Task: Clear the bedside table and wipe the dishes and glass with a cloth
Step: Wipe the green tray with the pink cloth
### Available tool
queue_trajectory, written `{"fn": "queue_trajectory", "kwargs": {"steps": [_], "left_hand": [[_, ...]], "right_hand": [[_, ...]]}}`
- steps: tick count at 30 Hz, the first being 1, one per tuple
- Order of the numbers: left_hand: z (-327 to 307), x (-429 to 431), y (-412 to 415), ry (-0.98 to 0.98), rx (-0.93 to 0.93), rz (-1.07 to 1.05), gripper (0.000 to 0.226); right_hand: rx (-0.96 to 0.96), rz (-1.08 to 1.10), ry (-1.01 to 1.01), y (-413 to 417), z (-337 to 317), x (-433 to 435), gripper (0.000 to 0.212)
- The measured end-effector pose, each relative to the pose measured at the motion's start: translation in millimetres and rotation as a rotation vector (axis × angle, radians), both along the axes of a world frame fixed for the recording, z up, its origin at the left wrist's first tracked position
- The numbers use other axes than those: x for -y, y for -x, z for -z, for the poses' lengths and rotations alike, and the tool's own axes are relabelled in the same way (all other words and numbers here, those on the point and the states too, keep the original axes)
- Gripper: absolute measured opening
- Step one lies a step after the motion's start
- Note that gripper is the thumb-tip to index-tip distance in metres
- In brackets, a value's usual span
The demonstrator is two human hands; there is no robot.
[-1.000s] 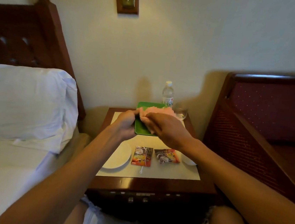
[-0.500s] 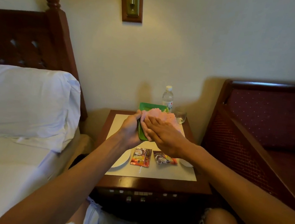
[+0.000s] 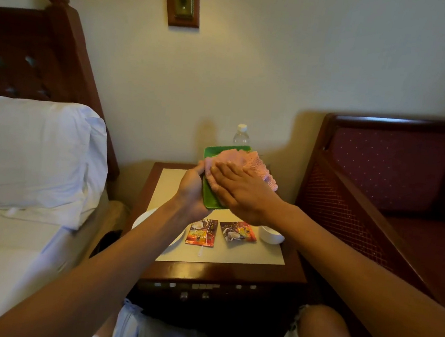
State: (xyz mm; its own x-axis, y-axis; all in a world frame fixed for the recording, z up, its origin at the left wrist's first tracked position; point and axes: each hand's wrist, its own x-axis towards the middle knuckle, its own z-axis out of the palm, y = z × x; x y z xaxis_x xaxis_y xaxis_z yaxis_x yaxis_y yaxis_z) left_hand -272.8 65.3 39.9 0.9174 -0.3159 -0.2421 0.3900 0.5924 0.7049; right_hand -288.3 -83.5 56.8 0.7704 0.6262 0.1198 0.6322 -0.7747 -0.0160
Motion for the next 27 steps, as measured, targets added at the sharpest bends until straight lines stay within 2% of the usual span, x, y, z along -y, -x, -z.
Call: {"fn": "queue_trajectory", "kwargs": {"steps": [3,9,12,15,21,24,27], "left_hand": [[-3,4,3,-0.019,-0.001,0.031,0.055],[-3,-19,-13,0.007,-0.009,-0.072,0.061],[-2,-9,-3,-0.059,-0.011,0.018,0.058],[-10,-2,0,-0.067,-0.008,0.007,0.053],[-16,-11,-10,0.034,-0.029,-0.098,0.058],[-15,-5,8,0.012,-0.015,0.028,0.053],[-15,3,15,-0.011,-0.011,0.027,0.051]], "right_hand": [[-0.033,0.085,-0.099,-6,-1,-3,0.056],[-0.099,-0.155,-0.063,10,17,-3,0.052],[-0.069,-0.083,-0.07,-5,7,6,0.053],[0.0,0.037,-0.095,-15,0,6,0.056],[-0.07,-0.153,-0.069,14,-1,2,0.051],[-0.051,-0.124,-0.046,0,-8,14,0.053],[0.029,-0.007,-0.016,-10,-13,19,0.057]]}}
